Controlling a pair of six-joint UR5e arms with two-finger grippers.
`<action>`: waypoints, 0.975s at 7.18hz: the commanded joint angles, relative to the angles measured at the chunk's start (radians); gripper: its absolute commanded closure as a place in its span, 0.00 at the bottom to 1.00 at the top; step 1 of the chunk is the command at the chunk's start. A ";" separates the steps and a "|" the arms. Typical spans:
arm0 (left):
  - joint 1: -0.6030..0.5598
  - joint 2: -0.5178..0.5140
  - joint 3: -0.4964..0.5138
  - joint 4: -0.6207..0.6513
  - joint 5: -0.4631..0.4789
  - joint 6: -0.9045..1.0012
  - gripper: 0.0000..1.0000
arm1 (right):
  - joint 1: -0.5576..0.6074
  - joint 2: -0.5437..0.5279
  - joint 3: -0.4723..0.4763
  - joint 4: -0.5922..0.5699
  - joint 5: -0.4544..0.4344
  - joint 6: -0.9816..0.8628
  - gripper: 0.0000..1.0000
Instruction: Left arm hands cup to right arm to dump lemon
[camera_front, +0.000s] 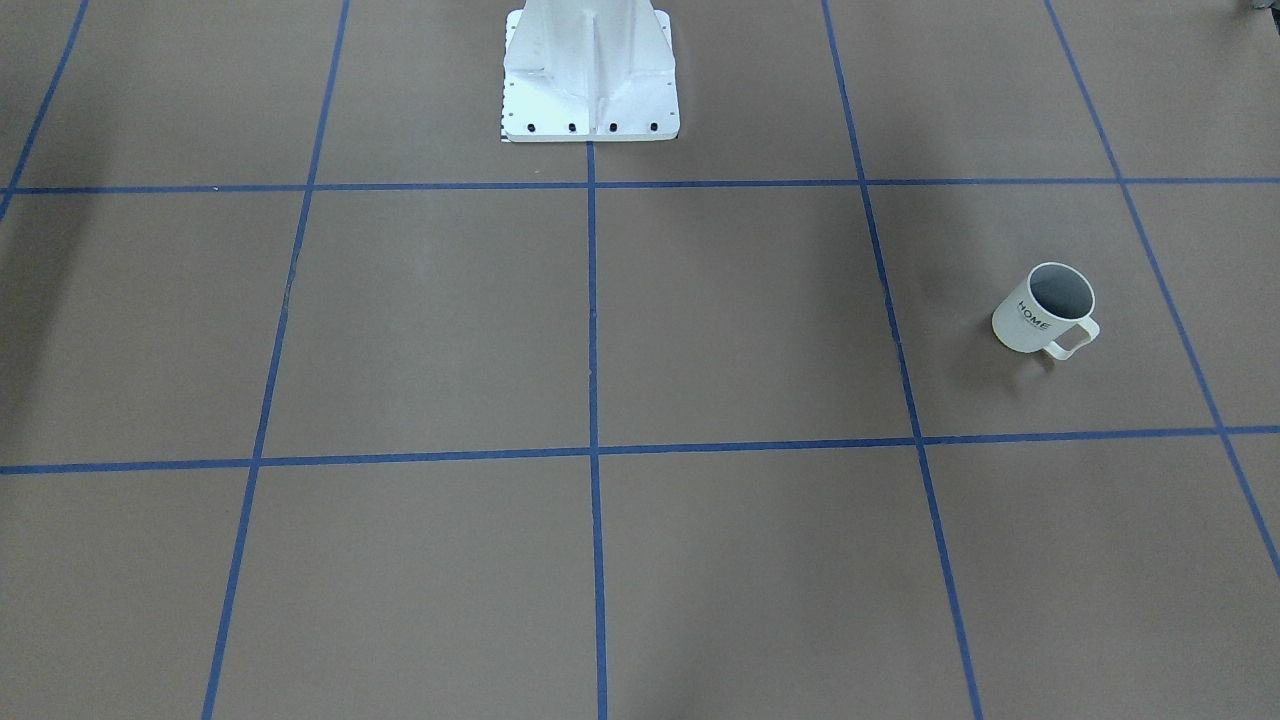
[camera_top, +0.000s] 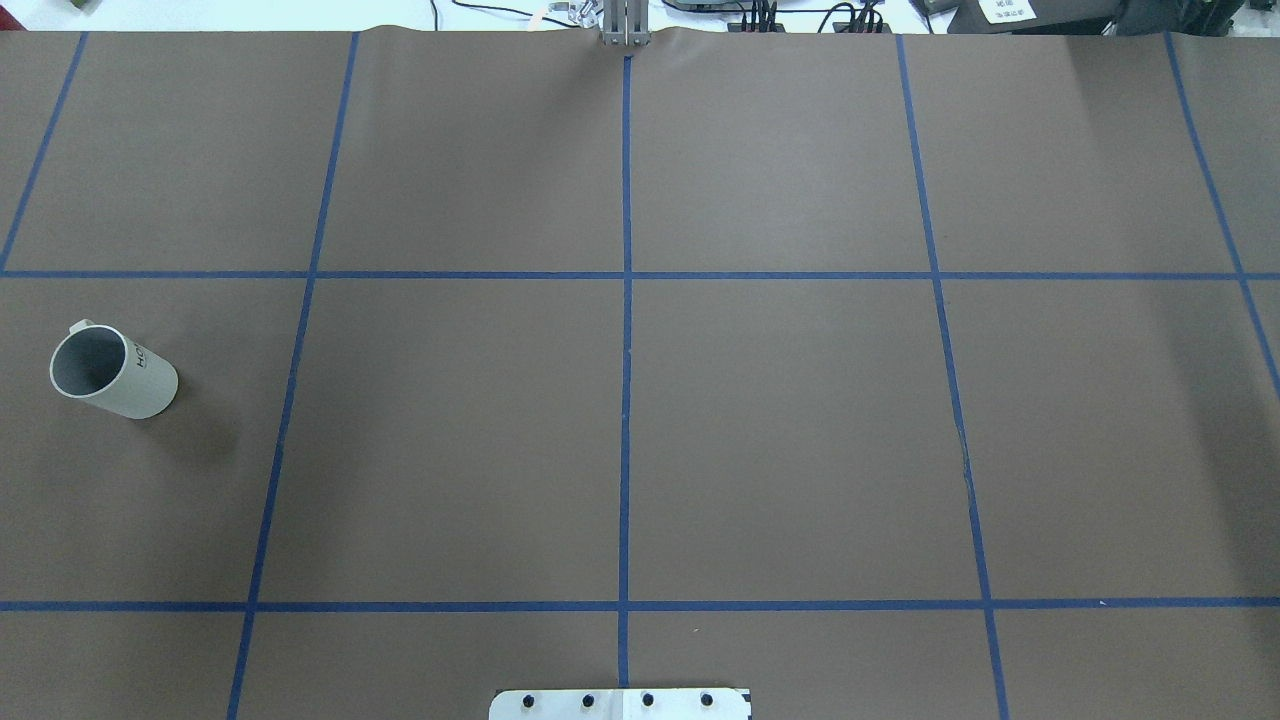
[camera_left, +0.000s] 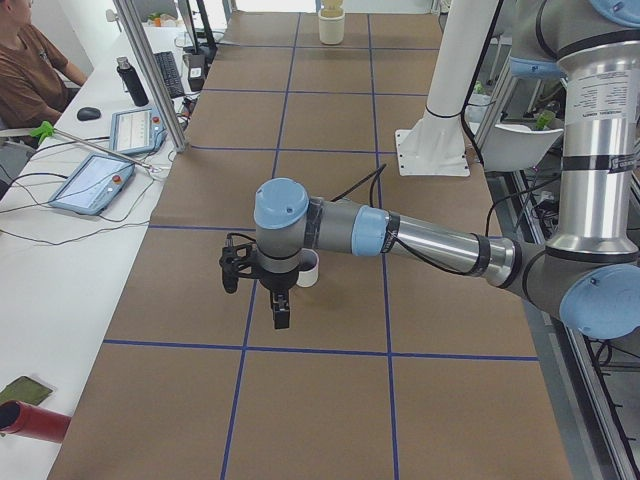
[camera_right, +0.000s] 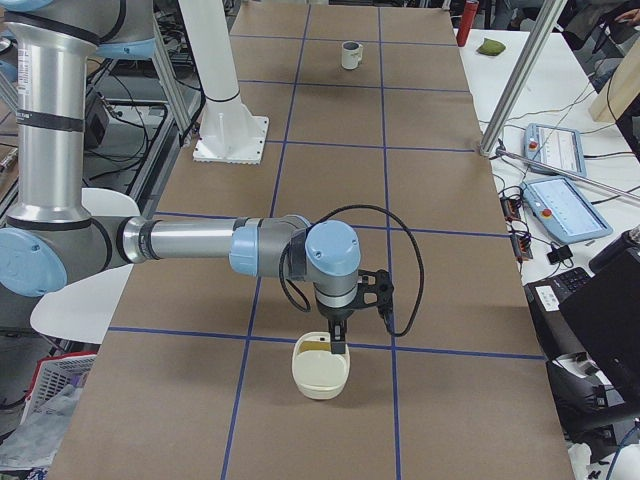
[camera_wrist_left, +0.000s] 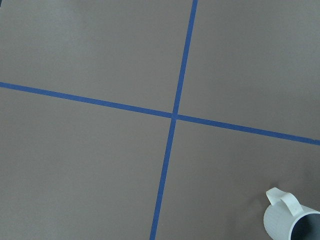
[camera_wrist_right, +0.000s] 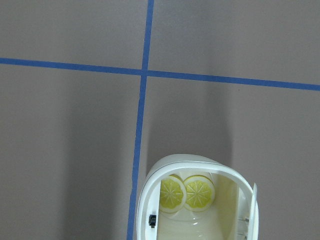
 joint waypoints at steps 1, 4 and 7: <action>0.001 -0.002 0.021 0.001 0.033 0.001 0.00 | -0.001 0.002 -0.005 0.005 0.017 0.026 0.00; 0.001 0.012 0.067 -0.016 0.030 0.210 0.00 | -0.080 0.008 -0.010 0.007 0.013 0.025 0.00; 0.002 0.012 0.150 -0.192 0.030 0.202 0.00 | -0.113 0.013 -0.011 0.007 0.014 0.025 0.00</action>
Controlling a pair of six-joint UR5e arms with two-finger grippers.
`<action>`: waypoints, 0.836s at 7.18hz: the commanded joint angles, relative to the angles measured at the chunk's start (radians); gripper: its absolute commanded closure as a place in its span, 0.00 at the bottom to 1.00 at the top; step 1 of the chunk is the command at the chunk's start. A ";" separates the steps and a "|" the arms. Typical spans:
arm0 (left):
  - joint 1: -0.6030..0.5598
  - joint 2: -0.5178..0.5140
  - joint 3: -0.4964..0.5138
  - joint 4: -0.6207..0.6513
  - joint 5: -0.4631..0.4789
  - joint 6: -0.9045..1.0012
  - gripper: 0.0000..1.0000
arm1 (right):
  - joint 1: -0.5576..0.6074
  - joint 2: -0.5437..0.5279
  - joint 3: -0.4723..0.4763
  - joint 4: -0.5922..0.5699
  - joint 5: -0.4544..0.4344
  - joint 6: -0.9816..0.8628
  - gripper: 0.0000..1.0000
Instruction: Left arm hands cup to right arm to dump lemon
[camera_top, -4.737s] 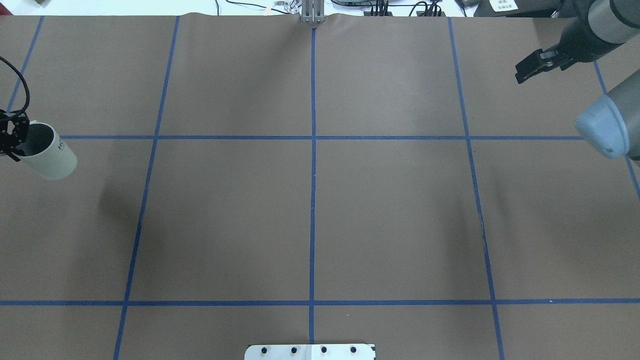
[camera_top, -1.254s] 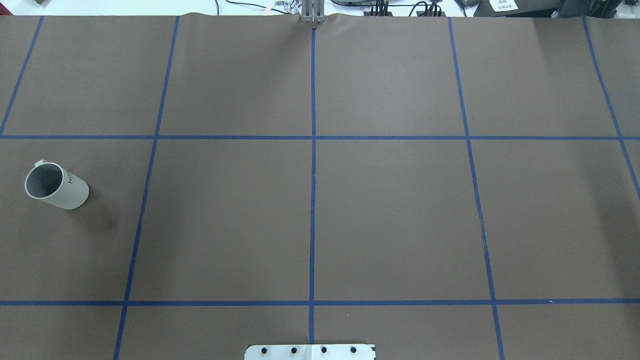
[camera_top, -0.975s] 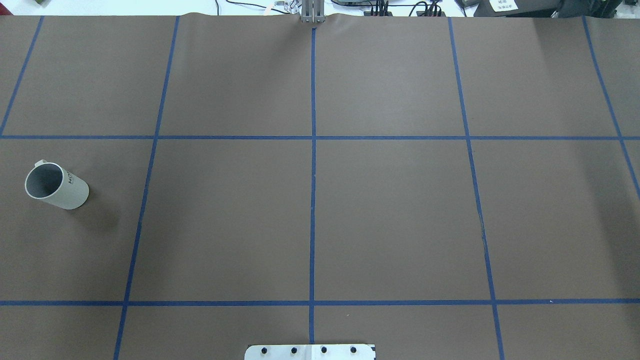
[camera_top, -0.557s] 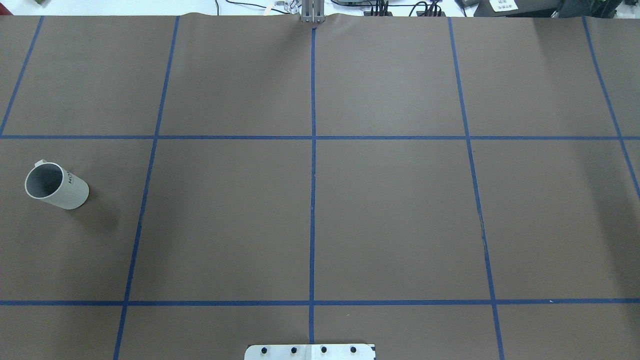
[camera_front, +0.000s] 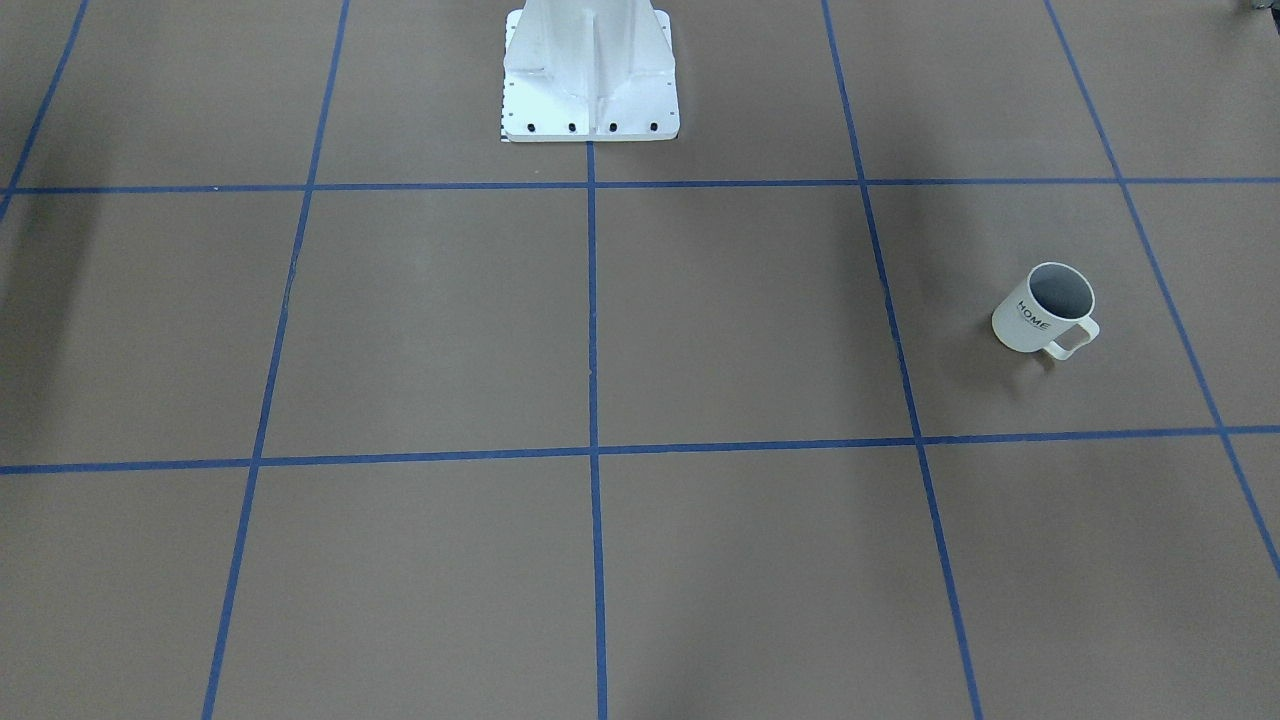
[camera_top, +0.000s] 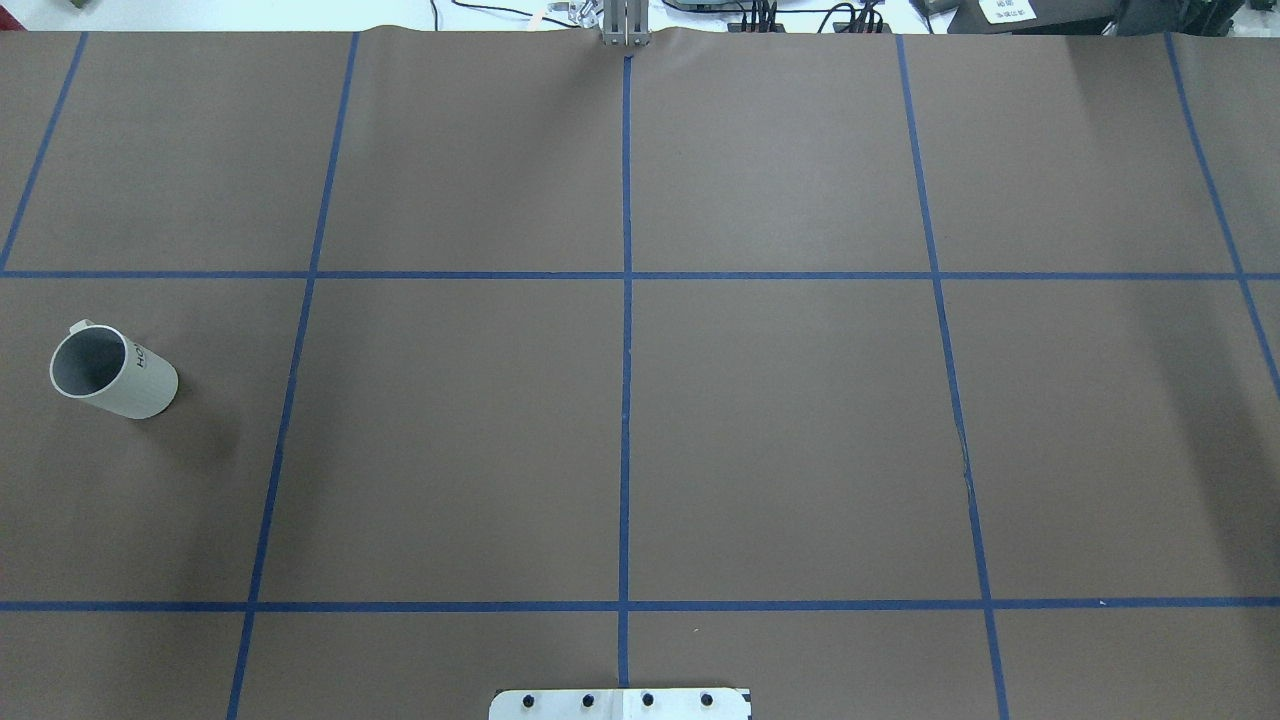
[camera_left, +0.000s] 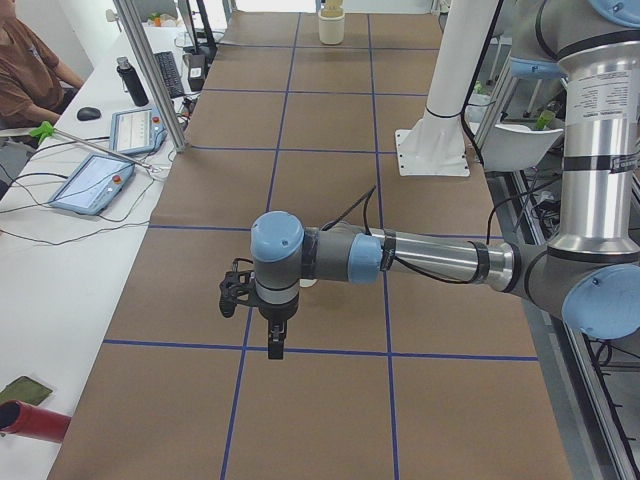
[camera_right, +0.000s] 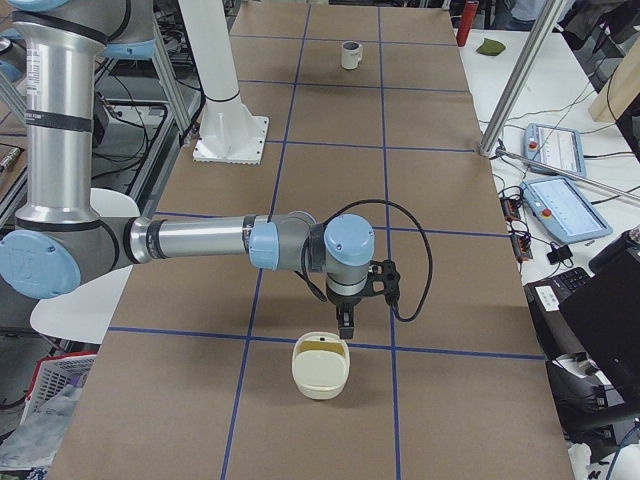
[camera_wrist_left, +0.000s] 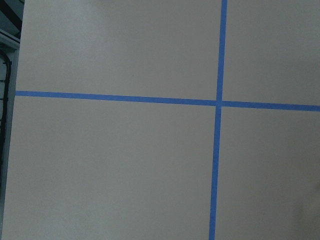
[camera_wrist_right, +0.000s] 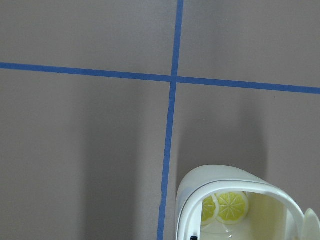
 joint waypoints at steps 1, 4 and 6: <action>0.004 -0.001 0.028 -0.077 0.000 -0.007 0.00 | -0.012 -0.001 -0.002 0.003 0.000 -0.001 0.00; 0.008 -0.002 0.027 -0.077 0.001 -0.008 0.00 | -0.012 -0.010 -0.071 0.110 0.002 0.020 0.00; 0.008 -0.002 0.031 -0.077 0.001 -0.007 0.00 | -0.012 -0.010 -0.066 0.110 0.003 0.022 0.00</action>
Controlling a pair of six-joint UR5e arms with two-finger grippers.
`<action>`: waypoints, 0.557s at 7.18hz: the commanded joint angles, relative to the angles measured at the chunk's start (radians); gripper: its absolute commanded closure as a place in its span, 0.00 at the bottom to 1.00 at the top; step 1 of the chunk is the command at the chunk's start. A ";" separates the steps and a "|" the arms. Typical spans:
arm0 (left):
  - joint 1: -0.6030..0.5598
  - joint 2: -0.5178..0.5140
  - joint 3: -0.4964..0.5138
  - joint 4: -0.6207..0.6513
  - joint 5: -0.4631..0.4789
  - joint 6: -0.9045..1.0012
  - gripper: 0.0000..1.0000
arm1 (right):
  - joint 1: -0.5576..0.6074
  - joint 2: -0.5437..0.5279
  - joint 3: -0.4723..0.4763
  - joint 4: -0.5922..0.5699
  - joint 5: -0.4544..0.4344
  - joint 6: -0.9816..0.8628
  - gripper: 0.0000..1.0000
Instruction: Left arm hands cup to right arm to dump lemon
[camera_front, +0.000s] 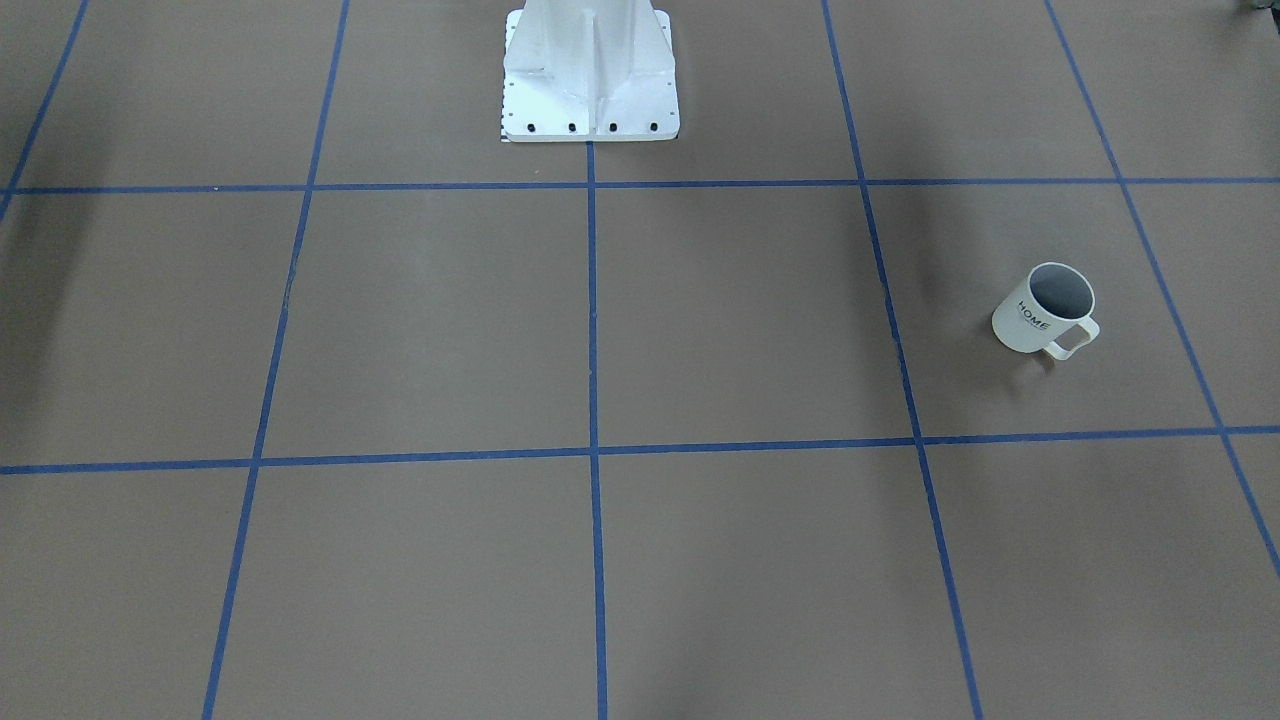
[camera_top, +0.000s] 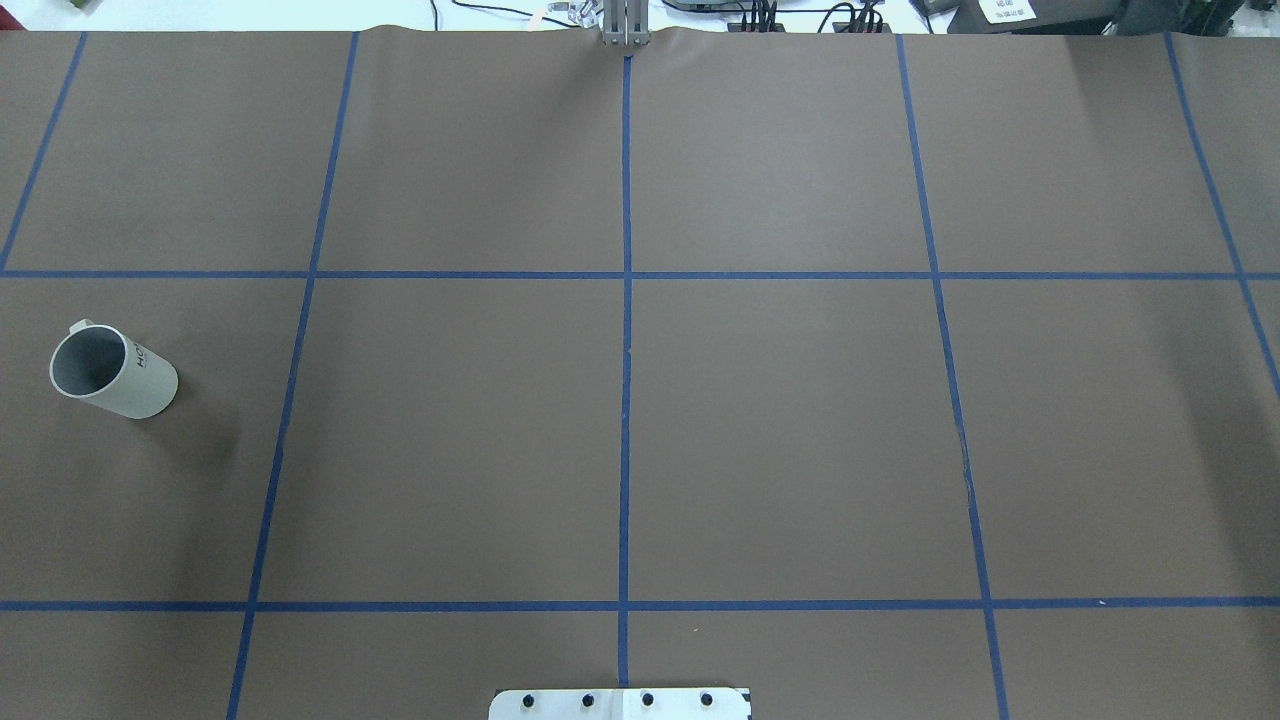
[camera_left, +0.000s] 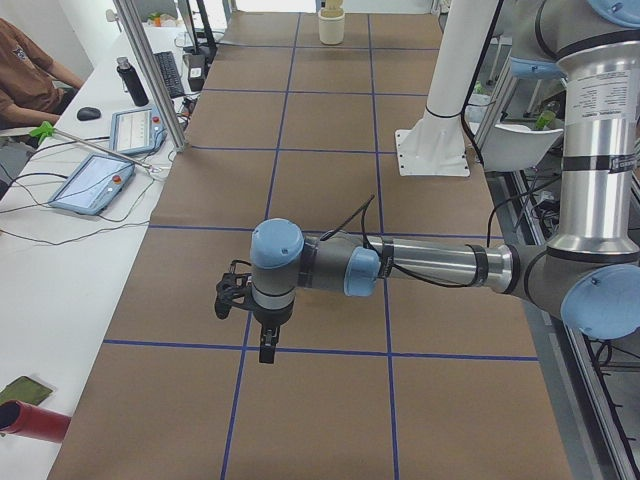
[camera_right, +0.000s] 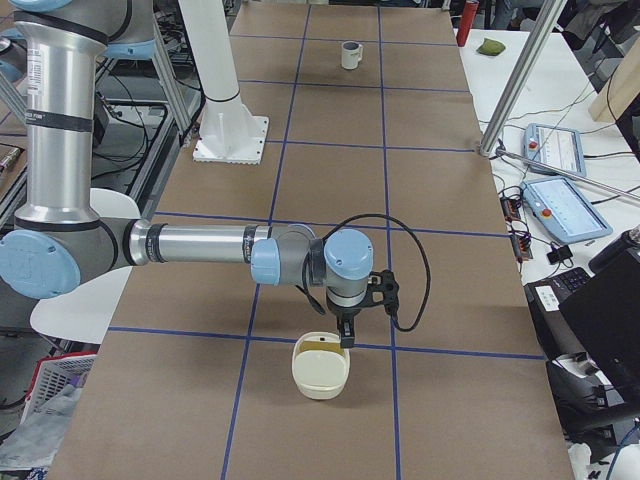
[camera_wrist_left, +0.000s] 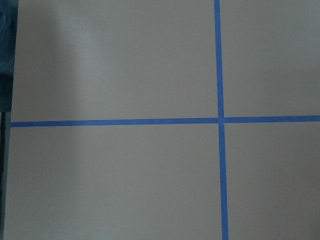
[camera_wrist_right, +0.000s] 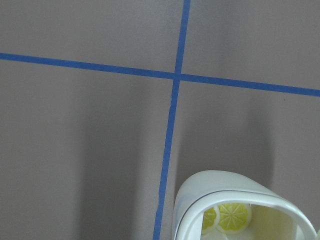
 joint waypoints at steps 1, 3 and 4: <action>0.000 0.001 0.003 0.000 -0.001 0.000 0.00 | 0.000 0.000 0.005 0.006 0.002 0.003 0.00; 0.000 -0.002 0.000 0.000 -0.001 0.000 0.00 | 0.005 -0.005 0.051 0.003 0.013 0.005 0.00; 0.000 -0.002 0.001 0.001 -0.001 0.000 0.00 | 0.009 -0.008 0.071 -0.001 0.018 0.003 0.00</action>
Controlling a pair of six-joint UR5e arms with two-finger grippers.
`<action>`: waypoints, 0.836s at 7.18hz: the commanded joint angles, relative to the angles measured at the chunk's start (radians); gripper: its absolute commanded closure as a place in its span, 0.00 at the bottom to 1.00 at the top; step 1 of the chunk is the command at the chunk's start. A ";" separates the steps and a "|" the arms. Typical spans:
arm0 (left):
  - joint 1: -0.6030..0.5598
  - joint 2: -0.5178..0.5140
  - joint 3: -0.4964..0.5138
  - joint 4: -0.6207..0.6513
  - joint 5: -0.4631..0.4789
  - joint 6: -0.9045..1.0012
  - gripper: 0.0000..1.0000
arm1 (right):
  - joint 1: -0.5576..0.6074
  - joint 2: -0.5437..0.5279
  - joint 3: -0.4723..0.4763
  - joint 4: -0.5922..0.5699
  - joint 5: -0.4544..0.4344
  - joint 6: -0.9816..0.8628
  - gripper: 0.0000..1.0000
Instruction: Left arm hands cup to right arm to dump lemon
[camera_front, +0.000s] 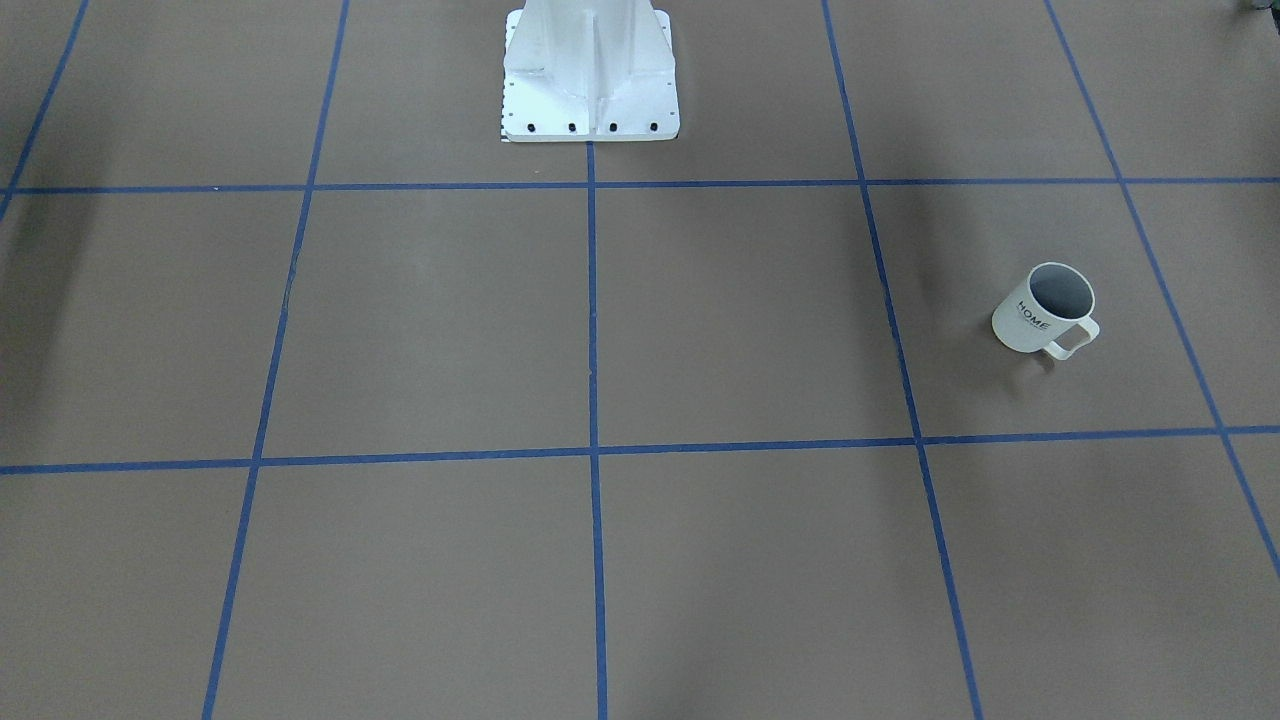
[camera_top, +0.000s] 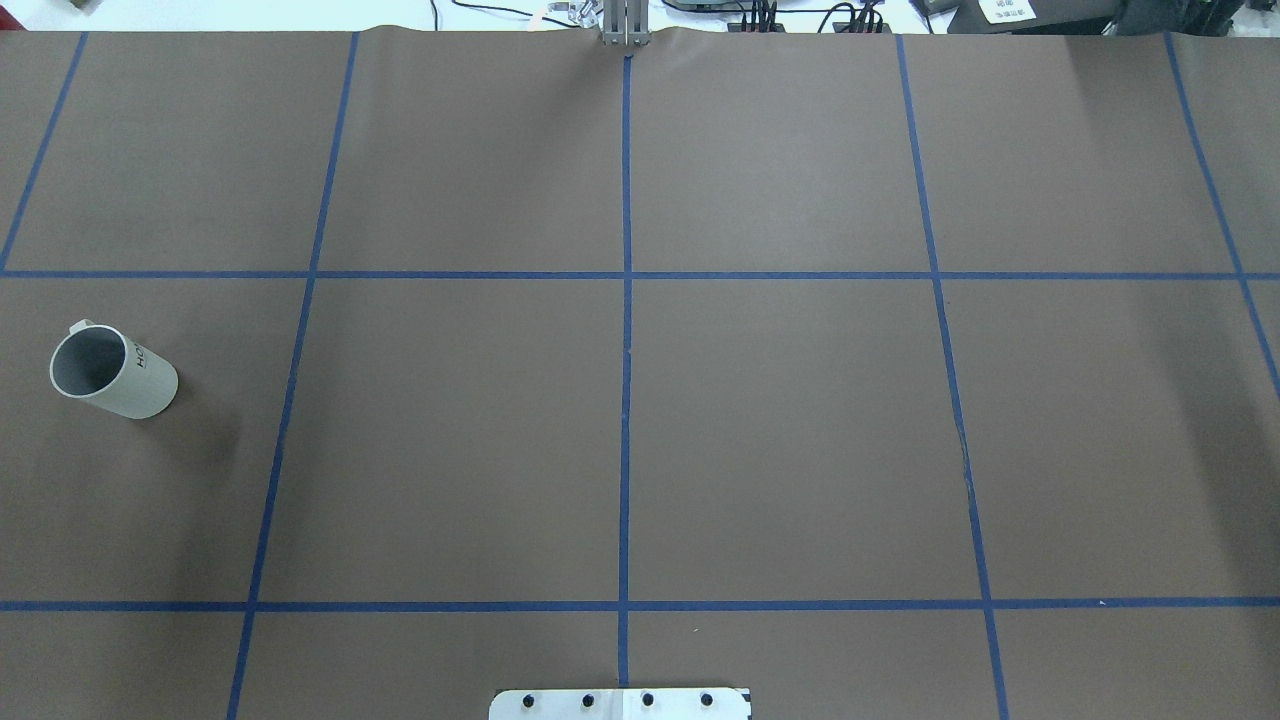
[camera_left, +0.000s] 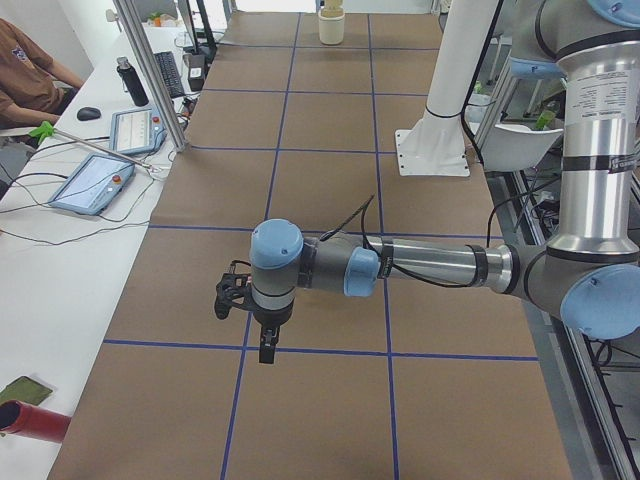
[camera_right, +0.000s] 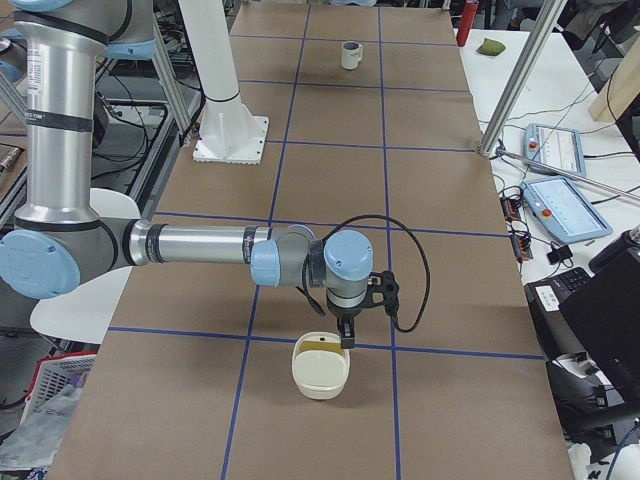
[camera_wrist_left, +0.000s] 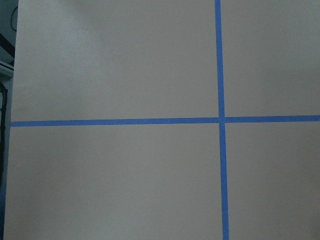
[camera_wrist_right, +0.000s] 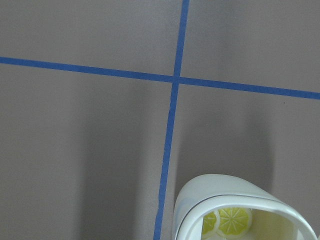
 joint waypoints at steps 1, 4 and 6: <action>0.000 -0.001 0.000 0.001 0.000 0.000 0.00 | 0.006 -0.004 0.027 -0.005 0.009 -0.001 0.00; 0.000 -0.004 0.002 0.003 0.000 0.000 0.00 | 0.009 -0.004 0.028 -0.005 0.009 -0.001 0.00; 0.000 -0.010 0.008 0.004 0.000 0.000 0.00 | 0.009 -0.004 0.027 -0.005 0.009 -0.001 0.00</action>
